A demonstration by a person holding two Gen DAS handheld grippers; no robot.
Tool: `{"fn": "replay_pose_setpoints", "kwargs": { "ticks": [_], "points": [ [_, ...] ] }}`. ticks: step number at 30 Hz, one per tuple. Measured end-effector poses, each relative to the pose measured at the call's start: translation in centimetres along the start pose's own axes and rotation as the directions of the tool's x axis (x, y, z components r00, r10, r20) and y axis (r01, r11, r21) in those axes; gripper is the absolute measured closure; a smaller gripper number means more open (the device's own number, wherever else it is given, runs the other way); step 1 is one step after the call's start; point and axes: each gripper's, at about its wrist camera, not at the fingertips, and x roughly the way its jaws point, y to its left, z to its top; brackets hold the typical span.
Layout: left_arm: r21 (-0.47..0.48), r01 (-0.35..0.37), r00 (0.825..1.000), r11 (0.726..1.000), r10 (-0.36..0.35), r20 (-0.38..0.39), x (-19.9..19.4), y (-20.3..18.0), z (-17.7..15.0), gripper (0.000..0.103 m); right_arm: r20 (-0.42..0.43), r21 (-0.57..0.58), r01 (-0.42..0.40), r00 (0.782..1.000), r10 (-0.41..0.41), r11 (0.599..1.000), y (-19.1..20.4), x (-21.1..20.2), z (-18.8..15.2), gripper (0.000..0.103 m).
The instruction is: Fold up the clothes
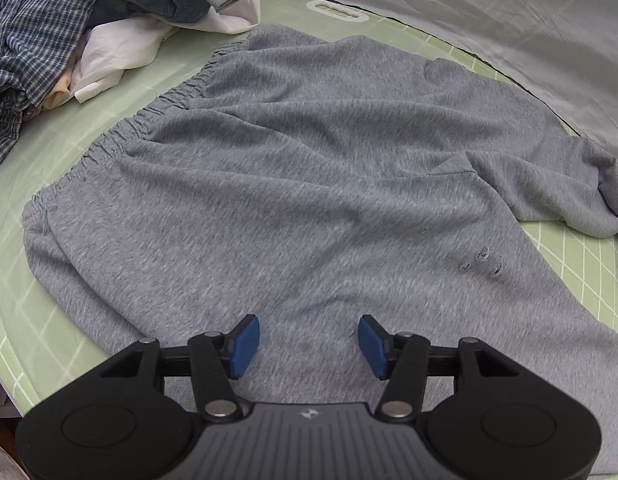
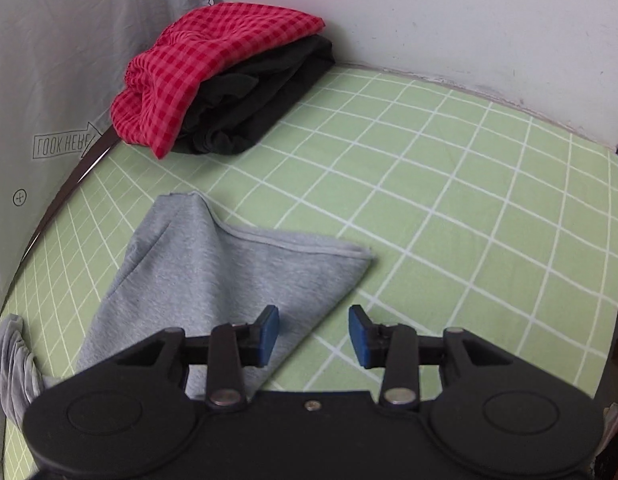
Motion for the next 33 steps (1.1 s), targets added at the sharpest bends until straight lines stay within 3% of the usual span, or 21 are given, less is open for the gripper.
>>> {"fn": "replay_pose_setpoints", "kwargs": {
  "ticks": [4,6,7,8,9,13,17,20,24,27,29,33],
  "points": [
    [0.002,-0.029,1.000,1.000,0.029,0.001,0.0,0.7,-0.1,0.046,0.011,-0.067,0.008,1.000,-0.007,0.998,1.1,0.6,0.2,0.064],
    [0.004,-0.038,0.999,0.999,0.038,0.002,0.0,1.1,-0.1,0.046,0.012,-0.117,0.005,1.000,-0.003,0.993,1.7,0.8,0.5,0.073],
    [0.006,-0.041,0.999,0.999,0.041,0.004,0.0,1.2,-0.2,0.045,0.013,-0.142,0.003,1.000,-0.001,0.990,2.0,1.0,0.7,0.083],
    [0.008,-0.044,0.999,0.999,0.044,0.007,0.0,1.4,-0.2,0.045,0.013,-0.167,0.001,1.000,0.001,0.986,2.3,1.1,0.8,0.102],
    [0.010,-0.047,0.999,0.999,0.047,0.009,0.0,1.5,-0.3,0.043,0.014,-0.192,-0.001,1.000,0.004,0.981,2.5,1.2,1.0,0.102],
    [0.007,-0.057,0.998,0.998,0.057,0.011,-0.3,2.2,-0.5,0.041,0.135,-0.217,0.009,0.991,0.021,0.976,2.9,-1.9,3.0,0.102],
    [-0.014,-0.080,0.997,0.997,0.080,0.008,-0.6,3.7,-0.9,0.041,0.288,-0.213,0.016,0.956,0.047,0.977,3.0,-6.0,6.0,0.102],
    [-0.030,-0.098,0.995,0.995,0.098,0.007,-0.8,5.0,-1.2,0.041,0.324,-0.218,0.024,0.945,0.049,0.976,3.3,-6.6,7.3,0.102],
    [-0.087,-0.112,0.993,0.990,0.114,0.013,-1.1,6.7,-1.6,0.040,0.171,-0.178,0.042,0.985,-0.011,0.983,2.9,-2.5,7.2,0.100],
    [-0.128,-0.140,0.989,0.982,0.145,0.031,-1.7,7.6,-1.9,0.040,0.141,-0.108,0.015,0.990,0.000,0.994,1.8,-2.2,5.7,0.088],
    [-0.159,-0.168,0.983,0.973,0.176,0.042,-2.2,8.2,-2.2,0.040,0.148,-0.069,0.020,0.989,-0.009,0.997,0.9,-2.8,4.3,0.070],
    [-0.240,-0.168,0.982,0.956,0.183,0.044,-2.4,9.7,-2.4,0.040,0.111,-0.026,0.036,0.993,-0.033,0.999,-0.8,-3.2,2.1,0.069]
  ]
}}
